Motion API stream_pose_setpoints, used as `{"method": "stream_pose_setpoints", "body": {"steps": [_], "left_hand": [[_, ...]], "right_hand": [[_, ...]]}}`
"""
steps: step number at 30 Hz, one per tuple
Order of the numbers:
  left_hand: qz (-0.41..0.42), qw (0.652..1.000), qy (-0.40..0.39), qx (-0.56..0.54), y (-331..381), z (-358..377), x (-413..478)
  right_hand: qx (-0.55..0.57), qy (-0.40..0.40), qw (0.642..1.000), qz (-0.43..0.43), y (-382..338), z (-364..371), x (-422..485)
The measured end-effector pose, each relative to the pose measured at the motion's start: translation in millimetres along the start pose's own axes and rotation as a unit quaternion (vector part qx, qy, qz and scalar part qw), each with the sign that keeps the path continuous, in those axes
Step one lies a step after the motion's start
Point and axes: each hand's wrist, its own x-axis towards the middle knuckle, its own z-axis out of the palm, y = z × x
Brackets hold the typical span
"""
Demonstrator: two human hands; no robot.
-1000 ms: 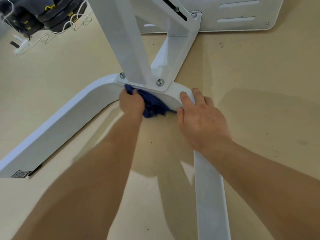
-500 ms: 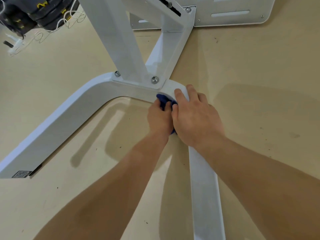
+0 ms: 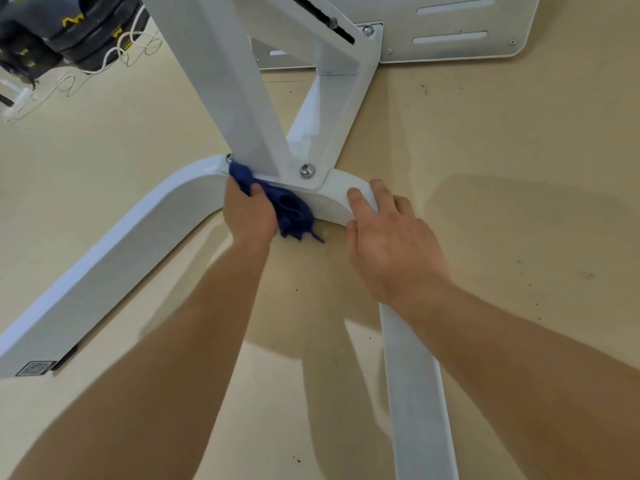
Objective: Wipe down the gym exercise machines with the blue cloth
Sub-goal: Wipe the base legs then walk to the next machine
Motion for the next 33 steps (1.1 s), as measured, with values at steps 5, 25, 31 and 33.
{"method": "stream_pose_setpoints", "body": {"steps": [5,25,31,33], "left_hand": [[0.140,0.990,-0.023,-0.021,2.2,5.2,-68.6],[0.466,0.825,-0.232,0.220,15.8,12.0,-10.7],[0.388,0.869,-0.262,0.162,10.3,3.8,-61.5],[0.356,0.875,-0.300,0.135,6.2,0.5,-72.0]], "right_hand": [[0.000,0.000,1.000,-0.003,-0.4,-0.6,-1.4],[0.026,-0.002,1.000,0.004,0.9,1.9,1.7],[0.081,-0.038,0.996,0.028,0.0,-5.3,-1.5],[0.094,-0.033,0.995,0.032,-0.1,-5.5,-1.5]]}}
